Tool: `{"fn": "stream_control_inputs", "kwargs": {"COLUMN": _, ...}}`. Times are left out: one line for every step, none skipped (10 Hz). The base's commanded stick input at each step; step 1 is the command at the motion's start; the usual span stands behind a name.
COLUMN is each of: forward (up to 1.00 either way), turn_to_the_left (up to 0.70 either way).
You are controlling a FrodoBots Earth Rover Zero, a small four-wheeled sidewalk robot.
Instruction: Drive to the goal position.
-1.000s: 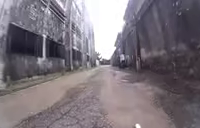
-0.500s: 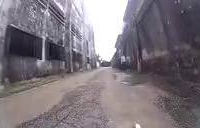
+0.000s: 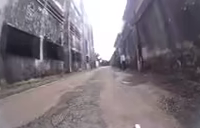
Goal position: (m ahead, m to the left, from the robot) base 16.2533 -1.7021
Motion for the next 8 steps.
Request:
{"fn": "stream_control_inputs", "kwargs": {"forward": 0.3, "turn_to_the_left": 0.0}}
{"fn": "stream_control_inputs", "kwargs": {"forward": 0.3, "turn_to_the_left": 0.0}}
{"fn": "stream_control_inputs", "kwargs": {"forward": 0.3, "turn_to_the_left": 0.0}}
{"fn": "stream_control_inputs", "kwargs": {"forward": 0.3, "turn_to_the_left": 0.0}}
{"fn": "stream_control_inputs", "kwargs": {"forward": 0.3, "turn_to_the_left": 0.0}}
{"fn": "stream_control_inputs", "kwargs": {"forward": 0.3, "turn_to_the_left": 0.0}}
{"fn": "stream_control_inputs", "kwargs": {"forward": 0.3, "turn_to_the_left": 0.0}}
{"fn": "stream_control_inputs", "kwargs": {"forward": 0.3, "turn_to_the_left": 0.0}}
